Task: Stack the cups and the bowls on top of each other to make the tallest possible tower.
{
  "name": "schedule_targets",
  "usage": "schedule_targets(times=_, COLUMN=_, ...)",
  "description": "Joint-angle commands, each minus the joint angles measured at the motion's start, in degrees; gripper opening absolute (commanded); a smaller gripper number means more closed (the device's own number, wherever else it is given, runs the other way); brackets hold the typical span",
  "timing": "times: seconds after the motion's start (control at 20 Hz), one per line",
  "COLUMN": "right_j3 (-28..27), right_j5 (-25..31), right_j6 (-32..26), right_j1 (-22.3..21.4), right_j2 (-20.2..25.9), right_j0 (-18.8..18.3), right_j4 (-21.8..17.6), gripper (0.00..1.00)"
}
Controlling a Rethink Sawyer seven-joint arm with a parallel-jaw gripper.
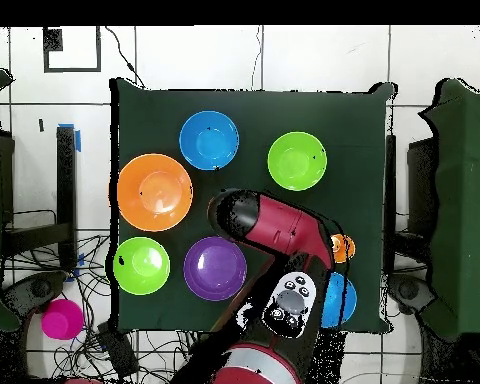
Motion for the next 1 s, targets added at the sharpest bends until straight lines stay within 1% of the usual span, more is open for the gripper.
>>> schedule_targets(times=0.05, right_j3=-2.3, right_j5=-2.8, right_j6=9.4, right_j1=2.8, right_j2=6.9, right_j0=1.3, right_j4=1.8, gripper=0.00)
schedule_targets(times=0.45, right_j3=-2.9, right_j5=-3.9, right_j6=9.1, right_j1=3.4, right_j2=6.2, right_j0=1.7, right_j4=1.8, gripper=0.00)
schedule_targets(times=0.6, right_j3=-2.8, right_j5=-4.6, right_j6=8.2, right_j1=3.3, right_j2=6.8, right_j0=1.1, right_j4=1.6, gripper=0.00)
schedule_targets(times=1.0, right_j3=-2.6, right_j5=-6.0, right_j6=8.0, right_j1=3.3, right_j2=7.6, right_j0=0.5, right_j4=2.0, gripper=0.00)
